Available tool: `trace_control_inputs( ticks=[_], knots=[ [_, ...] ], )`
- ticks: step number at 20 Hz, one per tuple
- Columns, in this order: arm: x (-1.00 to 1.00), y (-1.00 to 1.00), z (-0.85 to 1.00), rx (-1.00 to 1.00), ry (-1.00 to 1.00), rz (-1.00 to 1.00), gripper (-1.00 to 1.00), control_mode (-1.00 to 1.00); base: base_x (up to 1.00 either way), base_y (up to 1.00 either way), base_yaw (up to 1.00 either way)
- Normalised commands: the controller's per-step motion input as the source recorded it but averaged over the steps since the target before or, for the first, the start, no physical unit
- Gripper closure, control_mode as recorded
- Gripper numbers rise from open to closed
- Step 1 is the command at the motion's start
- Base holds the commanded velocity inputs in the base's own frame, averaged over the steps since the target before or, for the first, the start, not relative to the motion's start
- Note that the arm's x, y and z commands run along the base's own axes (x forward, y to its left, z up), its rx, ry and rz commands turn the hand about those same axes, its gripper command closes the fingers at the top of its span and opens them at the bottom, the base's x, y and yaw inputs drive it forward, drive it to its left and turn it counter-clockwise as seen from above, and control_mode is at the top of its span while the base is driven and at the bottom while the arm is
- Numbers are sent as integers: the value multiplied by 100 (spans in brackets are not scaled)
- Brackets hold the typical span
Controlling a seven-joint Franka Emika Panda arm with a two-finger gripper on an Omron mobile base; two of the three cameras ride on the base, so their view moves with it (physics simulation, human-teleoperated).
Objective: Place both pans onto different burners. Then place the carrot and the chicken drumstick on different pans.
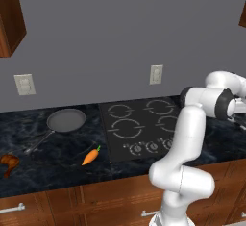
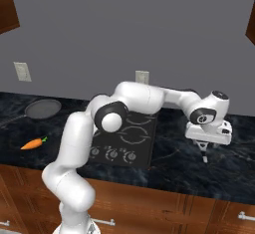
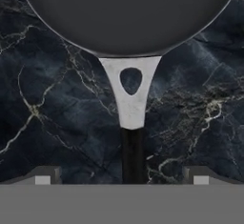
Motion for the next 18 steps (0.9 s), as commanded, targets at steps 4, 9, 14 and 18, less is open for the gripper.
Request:
trace_control_inputs(
  ticks=[4,9,14,18],
  knots=[
    [7,-8,-18,0,1,0,-100,-100,0,0,0],
    [8,-11,-17,0,2,0,-100,-100,0,0,0],
    [2,-5,-14,0,3,0,-100,-100,0,0,0],
    [0,0,-12,0,4,0,-100,-100,0,0,0]
  ],
)
